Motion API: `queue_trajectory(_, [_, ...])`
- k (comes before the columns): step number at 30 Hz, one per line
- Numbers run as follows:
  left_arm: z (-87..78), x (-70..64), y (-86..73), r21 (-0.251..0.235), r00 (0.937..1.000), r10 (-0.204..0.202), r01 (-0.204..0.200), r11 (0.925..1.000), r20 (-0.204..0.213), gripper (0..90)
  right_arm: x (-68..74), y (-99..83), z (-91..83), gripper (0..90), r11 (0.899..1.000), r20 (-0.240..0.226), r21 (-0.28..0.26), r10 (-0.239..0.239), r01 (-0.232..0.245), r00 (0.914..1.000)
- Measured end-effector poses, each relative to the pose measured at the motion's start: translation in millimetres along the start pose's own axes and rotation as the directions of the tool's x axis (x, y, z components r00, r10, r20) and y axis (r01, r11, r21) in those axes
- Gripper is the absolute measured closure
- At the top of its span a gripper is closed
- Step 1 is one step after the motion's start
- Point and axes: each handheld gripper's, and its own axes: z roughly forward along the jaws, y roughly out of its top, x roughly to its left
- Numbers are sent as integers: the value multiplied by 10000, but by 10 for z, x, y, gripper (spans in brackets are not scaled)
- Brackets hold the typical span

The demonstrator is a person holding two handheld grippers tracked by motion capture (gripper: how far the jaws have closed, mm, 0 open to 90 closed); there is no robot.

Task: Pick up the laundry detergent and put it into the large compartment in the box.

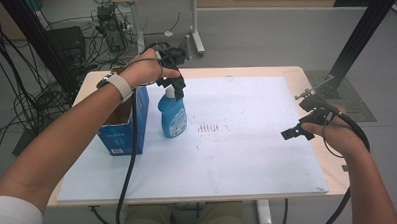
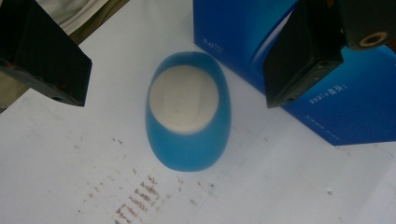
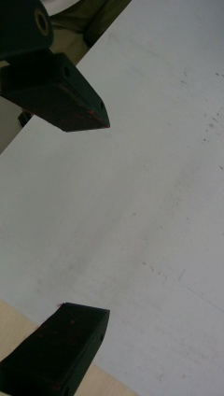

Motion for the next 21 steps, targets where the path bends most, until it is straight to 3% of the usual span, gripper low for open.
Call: queue_trajectory(21, [168, 17, 24, 111, 9999, -115, 114, 9999, 86, 85, -15, -18, 14, 79, 10000, -43, -14, 32, -32, 10000])
